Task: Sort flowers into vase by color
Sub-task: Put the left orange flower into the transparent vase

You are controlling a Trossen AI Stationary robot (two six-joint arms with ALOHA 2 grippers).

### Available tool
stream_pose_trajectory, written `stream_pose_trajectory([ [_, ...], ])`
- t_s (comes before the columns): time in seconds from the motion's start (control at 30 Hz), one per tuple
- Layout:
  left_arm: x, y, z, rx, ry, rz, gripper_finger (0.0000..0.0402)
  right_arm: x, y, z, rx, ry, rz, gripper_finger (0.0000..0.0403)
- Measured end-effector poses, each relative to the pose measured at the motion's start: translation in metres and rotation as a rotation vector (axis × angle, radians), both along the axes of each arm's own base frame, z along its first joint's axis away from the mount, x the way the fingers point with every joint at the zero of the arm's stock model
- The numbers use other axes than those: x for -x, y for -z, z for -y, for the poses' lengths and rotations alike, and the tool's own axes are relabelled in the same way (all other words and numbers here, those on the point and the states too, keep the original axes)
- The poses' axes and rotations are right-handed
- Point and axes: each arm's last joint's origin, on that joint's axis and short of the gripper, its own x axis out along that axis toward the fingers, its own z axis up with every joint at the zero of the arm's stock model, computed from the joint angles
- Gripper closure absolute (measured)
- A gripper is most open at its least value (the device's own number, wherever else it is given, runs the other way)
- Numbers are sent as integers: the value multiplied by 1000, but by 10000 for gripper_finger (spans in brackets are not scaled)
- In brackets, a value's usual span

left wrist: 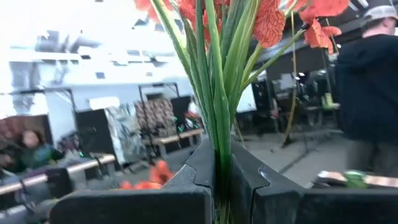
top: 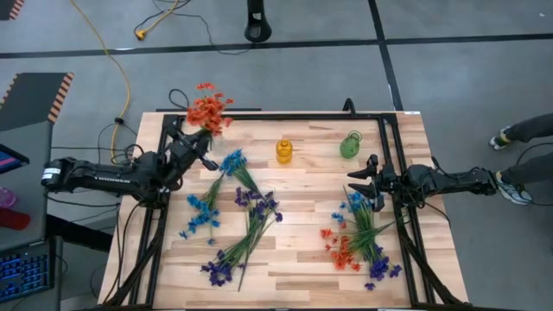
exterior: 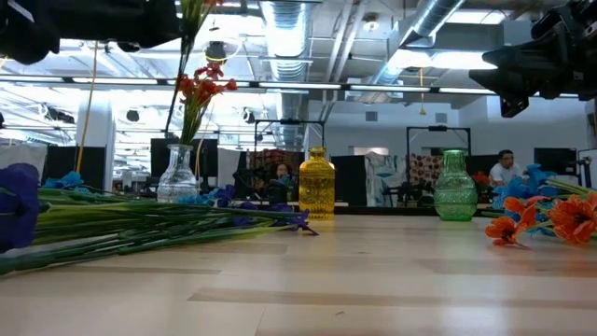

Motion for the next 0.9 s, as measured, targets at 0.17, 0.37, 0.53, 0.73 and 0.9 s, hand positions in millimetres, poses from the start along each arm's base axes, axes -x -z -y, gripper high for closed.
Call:
stream_pose_trajectory([
  [0.17, 8, 3, -15, -73, -3, 54, 399, 0, 0, 0, 1, 0, 0, 212],
  [0.37, 13, 2, -31, -118, -12, 54, 399, 0, 0, 0, 1, 0, 0, 212],
  [0.53, 16, 4, -42, -123, -5, 57, 399, 0, 0, 0, 1, 0, 0, 212],
  [0.73, 15, 11, -56, -86, -21, 30, 399, 0, 0, 0, 1, 0, 0, 212],
  [0.9, 12, 15, -62, -82, -32, 15, 399, 0, 0, 0, 1, 0, 0, 212],
])
